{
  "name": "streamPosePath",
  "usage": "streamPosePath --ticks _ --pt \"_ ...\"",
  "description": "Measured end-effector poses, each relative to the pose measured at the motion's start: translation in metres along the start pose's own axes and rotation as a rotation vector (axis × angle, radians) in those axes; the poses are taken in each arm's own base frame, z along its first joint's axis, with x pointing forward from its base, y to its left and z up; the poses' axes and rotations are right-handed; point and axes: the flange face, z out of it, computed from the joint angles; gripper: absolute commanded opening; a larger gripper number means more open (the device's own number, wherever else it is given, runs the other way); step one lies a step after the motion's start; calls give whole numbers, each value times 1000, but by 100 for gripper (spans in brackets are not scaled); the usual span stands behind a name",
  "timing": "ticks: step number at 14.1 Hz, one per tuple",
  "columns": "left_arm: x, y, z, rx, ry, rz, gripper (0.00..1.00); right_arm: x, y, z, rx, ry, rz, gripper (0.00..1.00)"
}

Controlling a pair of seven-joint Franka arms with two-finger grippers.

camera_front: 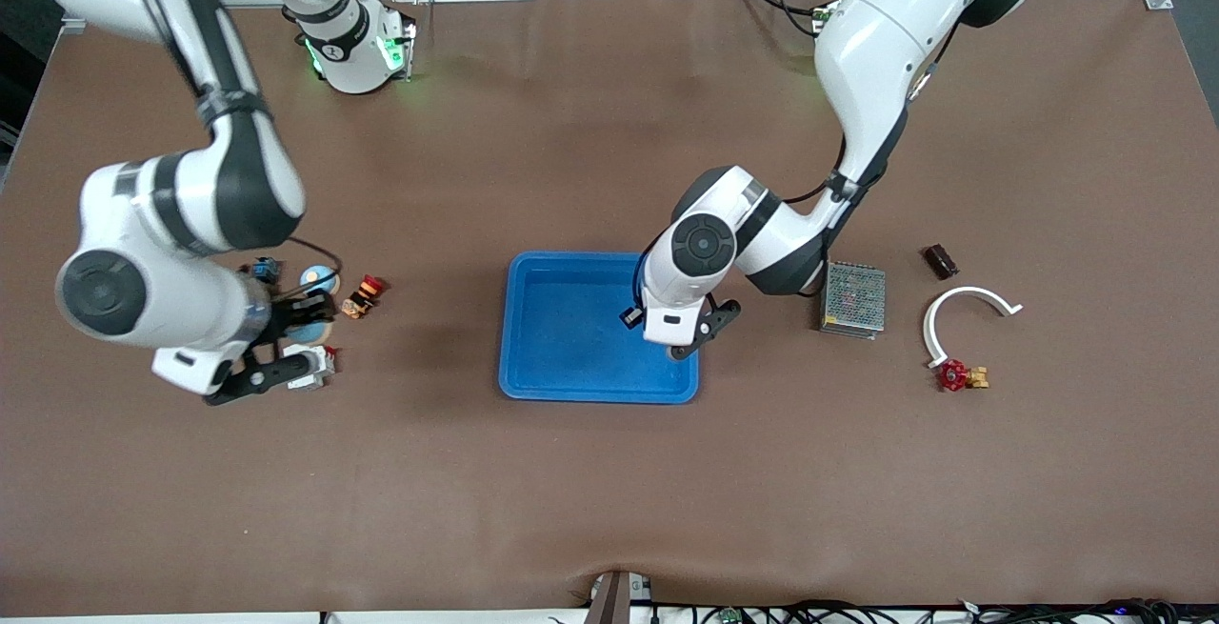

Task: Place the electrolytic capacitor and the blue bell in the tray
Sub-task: 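Carry the capacitor and bell toward the blue tray with both grippers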

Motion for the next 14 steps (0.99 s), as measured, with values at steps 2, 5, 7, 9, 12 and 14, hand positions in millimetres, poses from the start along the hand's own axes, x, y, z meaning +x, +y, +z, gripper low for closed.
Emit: streamPosePath --ticks 2,5,7,9,12,14 --pt "-1 -1 16 18 -9 -1 0 -3 -64 -8 -15 11 101 40" --pt "7 -7 37 46 -17 -13 51 -10 -140 -6 5 25 211 40" --pt "11 -9 48 56 -19 -19 81 -12 -170 -7 31 48 271 40" --pt "12 -9 51 55 -17 -21 100 -14 -200 -6 47 75 318 40" --pt "17 -5 44 37 -7 -25 100 -18 -247 11 59 106 366 40" --pt "25 0 24 5 11 -34 100 -17 -272 33 54 105 375 40"
